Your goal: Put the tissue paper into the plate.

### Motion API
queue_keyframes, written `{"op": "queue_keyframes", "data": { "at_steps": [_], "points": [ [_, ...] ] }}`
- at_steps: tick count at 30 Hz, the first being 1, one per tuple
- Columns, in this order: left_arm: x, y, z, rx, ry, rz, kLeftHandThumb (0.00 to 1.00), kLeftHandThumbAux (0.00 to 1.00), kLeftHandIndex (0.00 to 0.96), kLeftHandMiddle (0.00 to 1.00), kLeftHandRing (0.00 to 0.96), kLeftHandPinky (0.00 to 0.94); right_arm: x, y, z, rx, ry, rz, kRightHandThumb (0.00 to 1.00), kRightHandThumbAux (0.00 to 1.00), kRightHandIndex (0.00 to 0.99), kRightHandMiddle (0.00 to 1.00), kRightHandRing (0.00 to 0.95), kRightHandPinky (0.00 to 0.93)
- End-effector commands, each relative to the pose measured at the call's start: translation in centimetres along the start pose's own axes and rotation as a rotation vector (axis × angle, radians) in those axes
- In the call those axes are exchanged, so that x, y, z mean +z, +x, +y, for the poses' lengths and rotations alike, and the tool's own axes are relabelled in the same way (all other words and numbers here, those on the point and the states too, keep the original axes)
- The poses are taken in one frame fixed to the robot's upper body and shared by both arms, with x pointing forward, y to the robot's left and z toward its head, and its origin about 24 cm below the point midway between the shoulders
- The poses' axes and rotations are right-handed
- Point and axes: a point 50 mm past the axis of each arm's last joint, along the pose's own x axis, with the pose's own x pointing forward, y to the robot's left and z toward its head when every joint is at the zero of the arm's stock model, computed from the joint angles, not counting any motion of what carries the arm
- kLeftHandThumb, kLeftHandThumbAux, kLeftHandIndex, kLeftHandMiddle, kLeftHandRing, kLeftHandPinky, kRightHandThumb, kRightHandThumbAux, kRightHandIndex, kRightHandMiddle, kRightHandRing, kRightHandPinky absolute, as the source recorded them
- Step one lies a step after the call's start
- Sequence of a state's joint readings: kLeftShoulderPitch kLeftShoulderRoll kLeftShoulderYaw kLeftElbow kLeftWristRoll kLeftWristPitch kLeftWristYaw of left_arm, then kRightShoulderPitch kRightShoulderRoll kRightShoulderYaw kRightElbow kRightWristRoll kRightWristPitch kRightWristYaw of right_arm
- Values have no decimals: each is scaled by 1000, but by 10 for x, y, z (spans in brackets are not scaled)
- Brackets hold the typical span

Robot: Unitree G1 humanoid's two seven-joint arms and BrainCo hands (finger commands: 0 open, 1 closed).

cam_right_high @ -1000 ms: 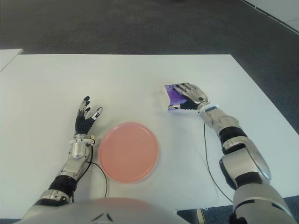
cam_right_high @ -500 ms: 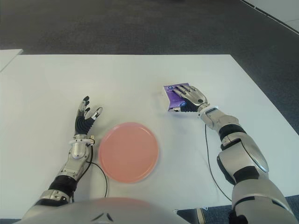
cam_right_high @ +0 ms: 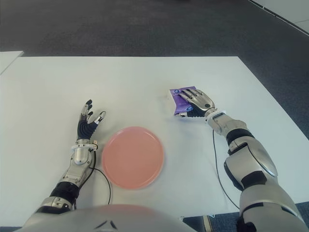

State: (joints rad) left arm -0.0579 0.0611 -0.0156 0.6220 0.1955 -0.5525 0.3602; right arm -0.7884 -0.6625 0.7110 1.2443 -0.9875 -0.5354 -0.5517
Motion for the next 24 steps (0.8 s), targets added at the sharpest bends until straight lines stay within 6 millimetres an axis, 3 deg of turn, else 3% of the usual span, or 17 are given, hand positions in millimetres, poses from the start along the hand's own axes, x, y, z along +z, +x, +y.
{"op": "queue_keyframes", "data": {
  "at_steps": [1, 14, 22, 24],
  "points": [
    [-34, -30, 5, -25, 44, 173, 32, 531, 0, 0, 0, 0, 8, -6, 19, 93, -20, -21, 459, 123, 0, 0, 0, 0],
    [-33, -31, 5, -22, 44, 167, 16, 518, 0, 0, 0, 0, 22, -6, 33, 156, -66, -79, 475, 135, 0, 0, 0, 0],
    [-33, -31, 4, -24, 49, 163, 18, 522, 0, 0, 0, 0, 35, -9, 47, 114, -167, -102, 553, 195, 0, 0, 0, 0],
    [-33, -31, 4, -23, 51, 163, 21, 528, 0, 0, 0, 0, 42, -9, 52, 80, -200, -111, 587, 238, 8, 33, 39, 66]
  ]
}}
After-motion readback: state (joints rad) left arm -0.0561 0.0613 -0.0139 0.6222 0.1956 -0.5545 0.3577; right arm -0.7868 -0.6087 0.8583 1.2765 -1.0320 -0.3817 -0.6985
